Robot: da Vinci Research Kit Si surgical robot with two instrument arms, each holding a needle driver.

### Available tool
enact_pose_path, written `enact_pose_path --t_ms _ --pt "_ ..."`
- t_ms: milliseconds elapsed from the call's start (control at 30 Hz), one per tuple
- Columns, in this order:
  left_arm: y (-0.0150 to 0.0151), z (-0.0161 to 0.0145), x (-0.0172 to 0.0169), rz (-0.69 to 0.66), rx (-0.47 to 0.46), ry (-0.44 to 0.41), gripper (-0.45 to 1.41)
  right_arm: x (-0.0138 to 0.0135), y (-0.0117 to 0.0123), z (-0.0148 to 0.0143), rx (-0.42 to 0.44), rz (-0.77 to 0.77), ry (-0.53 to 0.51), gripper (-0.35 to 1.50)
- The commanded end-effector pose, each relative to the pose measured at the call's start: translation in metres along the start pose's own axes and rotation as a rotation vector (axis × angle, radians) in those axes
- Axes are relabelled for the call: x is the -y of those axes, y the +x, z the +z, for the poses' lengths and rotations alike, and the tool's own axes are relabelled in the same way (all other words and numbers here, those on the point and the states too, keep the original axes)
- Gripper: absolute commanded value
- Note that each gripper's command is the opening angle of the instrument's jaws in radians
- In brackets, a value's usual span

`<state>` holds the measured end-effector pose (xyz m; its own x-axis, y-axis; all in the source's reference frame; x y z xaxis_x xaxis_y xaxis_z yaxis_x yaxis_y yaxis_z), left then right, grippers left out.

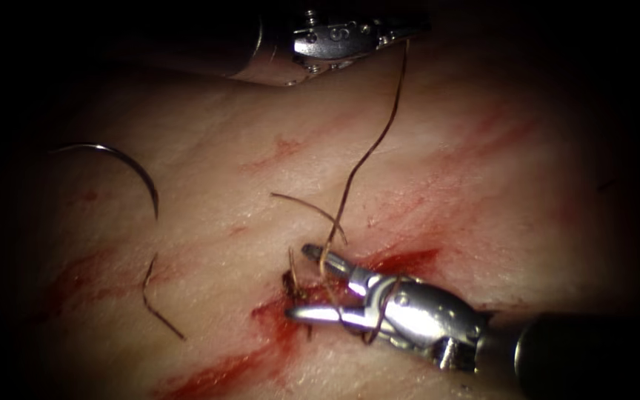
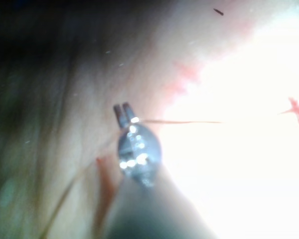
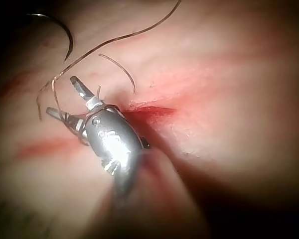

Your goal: Wound Closure

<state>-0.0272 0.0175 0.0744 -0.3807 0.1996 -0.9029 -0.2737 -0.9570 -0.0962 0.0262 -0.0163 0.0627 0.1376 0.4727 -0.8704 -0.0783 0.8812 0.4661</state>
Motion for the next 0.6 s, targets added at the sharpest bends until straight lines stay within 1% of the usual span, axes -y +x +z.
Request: enact_pose_path --t_ms 33,167,300,333,400,533,567,600 --pt "-0.0007 0.0010 -0.0003 0.007 0.009 -0.003 -0.45 0.0005 -0.0006 0.0008 -0.003 0.003 0.007 1.45" --pt "-0.0027 0.0018 -0.0012 0.031 0.032 -0.004 -0.45 0.0004 -0.0005 0.0007 -0.018 0.003 0.009 1.45" --pt "-0.0053 0.0024 -0.0020 0.055 0.050 -0.006 -0.45 0.0002 0.0001 0.0008 -0.051 0.006 0.003 1.45" --pt "-0.0066 0.0025 -0.0026 0.060 0.060 -0.010 -0.45 0.0000 0.0007 0.0009 -0.073 0.009 -0.002 1.45" --pt "-0.0079 0.0025 -0.0032 0.063 0.064 -0.006 -0.45 -0.0002 0.0014 0.0010 -0.097 0.008 -0.008 1.43" --pt "-0.0097 0.0022 -0.0043 0.078 0.075 0.007 -0.45 -0.0005 0.0029 0.0015 -0.139 0.000 -0.021 1.41" --pt "-0.0099 0.0020 -0.0045 0.081 0.076 0.009 -0.45 -0.0006 0.0032 0.0015 -0.150 -0.004 -0.031 1.41" --pt "-0.0103 0.0015 -0.0050 0.085 0.081 0.014 -0.45 -0.0010 0.0039 0.0017 -0.175 -0.010 -0.062 1.41"
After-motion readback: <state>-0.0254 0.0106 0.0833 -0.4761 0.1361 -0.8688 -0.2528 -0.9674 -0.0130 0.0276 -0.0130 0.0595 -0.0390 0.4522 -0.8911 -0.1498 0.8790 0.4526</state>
